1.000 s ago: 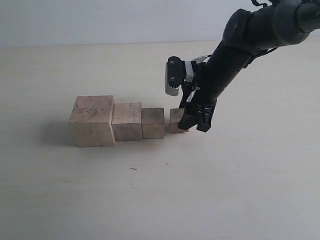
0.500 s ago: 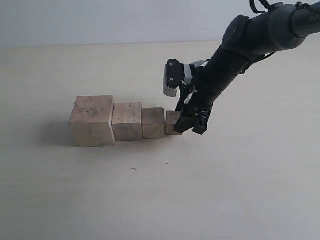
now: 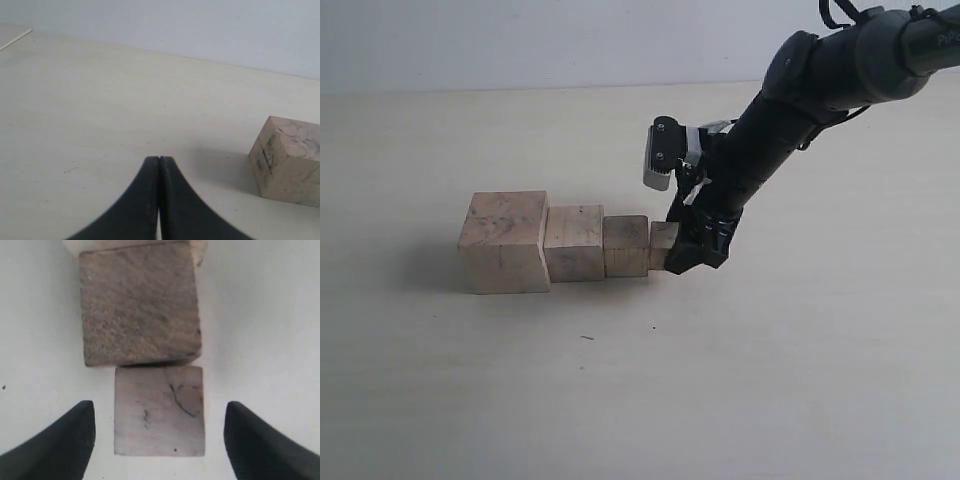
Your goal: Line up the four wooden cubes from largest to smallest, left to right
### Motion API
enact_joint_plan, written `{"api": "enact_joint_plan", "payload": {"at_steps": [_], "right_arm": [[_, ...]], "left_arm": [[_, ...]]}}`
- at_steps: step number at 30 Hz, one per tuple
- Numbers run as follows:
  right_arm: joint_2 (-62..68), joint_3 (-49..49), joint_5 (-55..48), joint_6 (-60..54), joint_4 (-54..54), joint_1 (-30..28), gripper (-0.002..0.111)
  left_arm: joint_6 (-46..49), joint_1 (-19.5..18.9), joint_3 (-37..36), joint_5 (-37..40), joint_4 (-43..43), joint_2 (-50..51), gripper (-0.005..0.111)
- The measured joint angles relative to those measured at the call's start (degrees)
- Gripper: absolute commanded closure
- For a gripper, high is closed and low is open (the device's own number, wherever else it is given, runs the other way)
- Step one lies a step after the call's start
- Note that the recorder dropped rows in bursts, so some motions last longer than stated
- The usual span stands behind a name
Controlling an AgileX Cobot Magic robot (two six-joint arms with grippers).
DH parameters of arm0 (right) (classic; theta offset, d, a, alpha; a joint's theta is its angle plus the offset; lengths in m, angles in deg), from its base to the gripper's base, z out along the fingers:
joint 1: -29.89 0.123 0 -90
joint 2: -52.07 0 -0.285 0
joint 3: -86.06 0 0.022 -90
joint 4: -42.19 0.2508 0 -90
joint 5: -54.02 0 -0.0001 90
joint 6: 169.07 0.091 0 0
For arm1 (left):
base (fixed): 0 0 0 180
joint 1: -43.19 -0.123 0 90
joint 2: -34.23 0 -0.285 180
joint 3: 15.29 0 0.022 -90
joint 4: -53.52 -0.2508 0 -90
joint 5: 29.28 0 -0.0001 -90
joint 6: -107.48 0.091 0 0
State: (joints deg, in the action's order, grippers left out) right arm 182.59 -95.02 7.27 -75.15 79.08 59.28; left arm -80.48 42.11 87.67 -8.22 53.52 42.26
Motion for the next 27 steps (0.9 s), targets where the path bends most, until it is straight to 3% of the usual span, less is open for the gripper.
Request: {"api": "enact_joint_plan", "payload": {"at_steps": [7, 27], "right_arm": [[-5.6, 0.0, 0.1, 11.9, -12.0, 0.0, 0.039], [-2.5, 0.0, 8.7, 15.6, -16.8, 0.0, 0.039]], "left_arm": [[0.0, 0.0, 0.0, 0.0, 0.0, 0.0, 0.107], [0.0, 0.0, 0.0, 0.0, 0.0, 0.0, 0.107]]}}
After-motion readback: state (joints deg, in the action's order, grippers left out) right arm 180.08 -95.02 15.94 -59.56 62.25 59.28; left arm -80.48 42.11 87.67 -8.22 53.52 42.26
